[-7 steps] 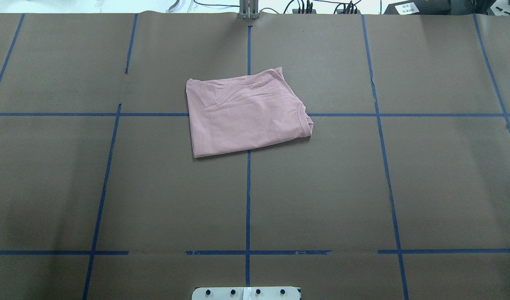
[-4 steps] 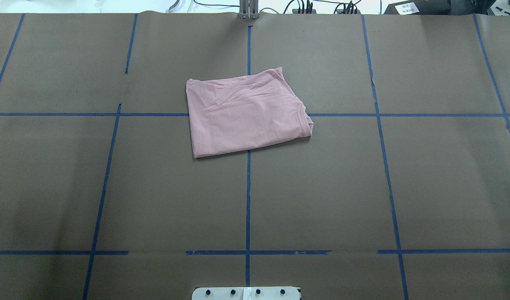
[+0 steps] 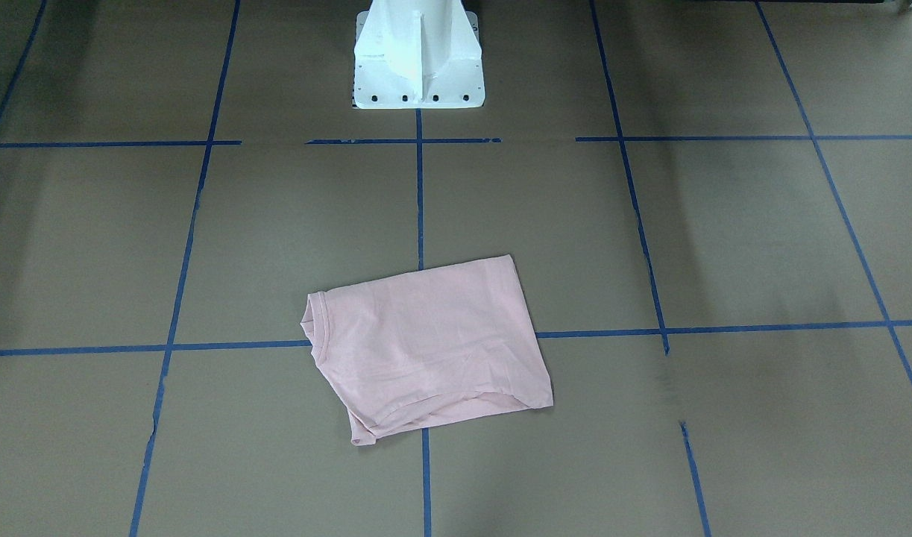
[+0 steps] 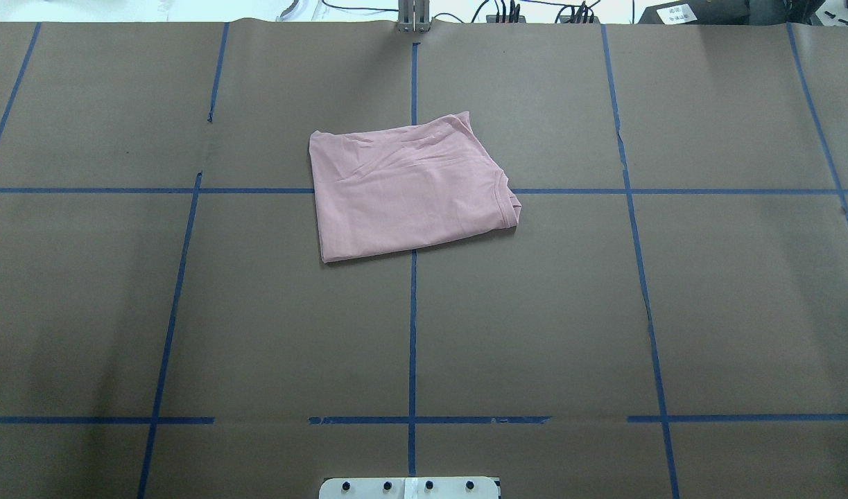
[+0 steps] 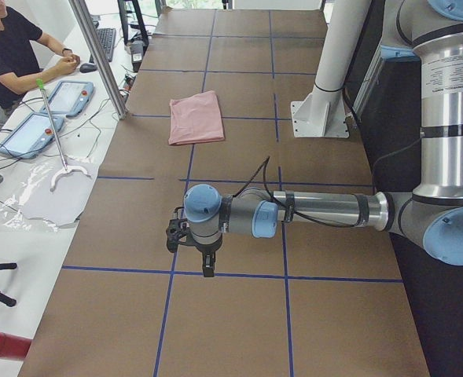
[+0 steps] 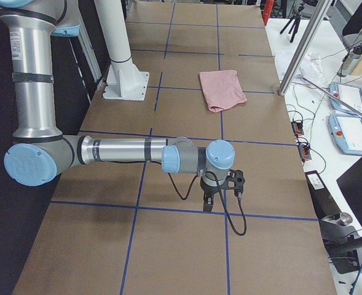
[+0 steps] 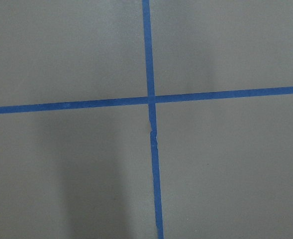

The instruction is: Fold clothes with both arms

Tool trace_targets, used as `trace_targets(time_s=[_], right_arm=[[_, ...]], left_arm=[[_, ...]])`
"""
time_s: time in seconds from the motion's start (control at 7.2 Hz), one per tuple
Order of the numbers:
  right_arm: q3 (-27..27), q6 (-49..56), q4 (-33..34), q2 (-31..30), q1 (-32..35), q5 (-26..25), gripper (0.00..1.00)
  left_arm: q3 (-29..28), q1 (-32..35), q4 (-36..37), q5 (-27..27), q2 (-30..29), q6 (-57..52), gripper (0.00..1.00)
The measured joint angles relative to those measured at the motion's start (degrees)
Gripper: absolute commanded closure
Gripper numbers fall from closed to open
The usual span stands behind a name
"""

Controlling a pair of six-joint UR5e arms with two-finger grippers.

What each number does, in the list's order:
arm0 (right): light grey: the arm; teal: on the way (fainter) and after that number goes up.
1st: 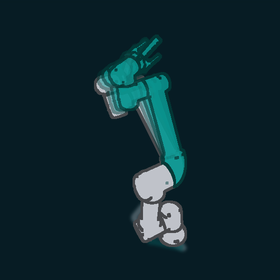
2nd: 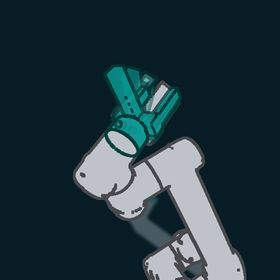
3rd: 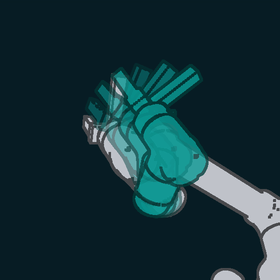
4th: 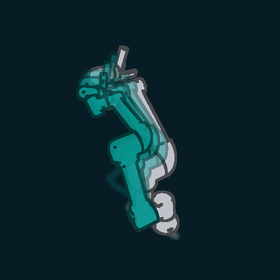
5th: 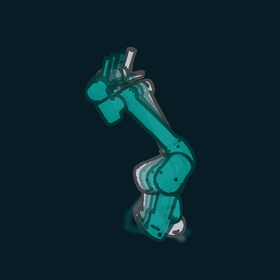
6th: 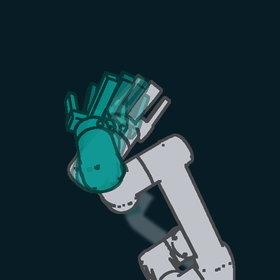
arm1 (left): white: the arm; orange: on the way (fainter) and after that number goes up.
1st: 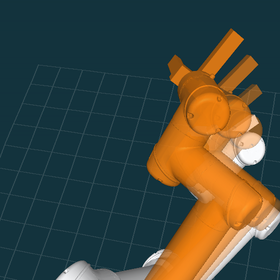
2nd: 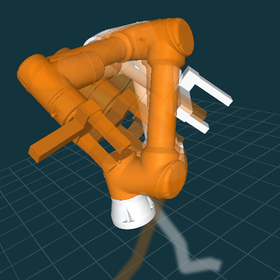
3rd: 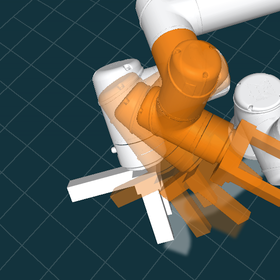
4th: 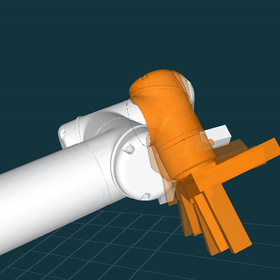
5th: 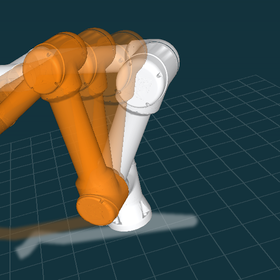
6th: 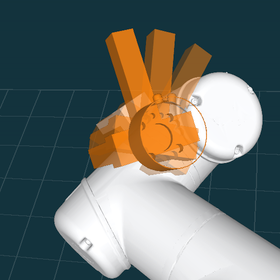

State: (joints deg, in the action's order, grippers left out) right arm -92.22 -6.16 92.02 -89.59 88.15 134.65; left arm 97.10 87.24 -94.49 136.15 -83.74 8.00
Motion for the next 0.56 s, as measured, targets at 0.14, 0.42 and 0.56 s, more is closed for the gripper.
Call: trace_targets(time_s=[0.14, 0.42, 0.56], right_arm=[[-0.03, 0.01, 0.00, 0.02, 0.00, 0.00, 0.00], [-0.02, 0.09, 0.00, 0.03, 0.00, 0.00, 0.00], [0.01, 0.14, 0.00, 0.03, 0.00, 0.00, 0.00]], left_arm=[[0.47, 0.35, -0.05, -0.10, 0.03, -0.05, 0.00], [1.14, 0.93, -0.13, -0.49, 0.07, -0.33, 0.00], [1.22, 1.34, -0.14, -0.62, 0.07, -1.47, 0.00]])
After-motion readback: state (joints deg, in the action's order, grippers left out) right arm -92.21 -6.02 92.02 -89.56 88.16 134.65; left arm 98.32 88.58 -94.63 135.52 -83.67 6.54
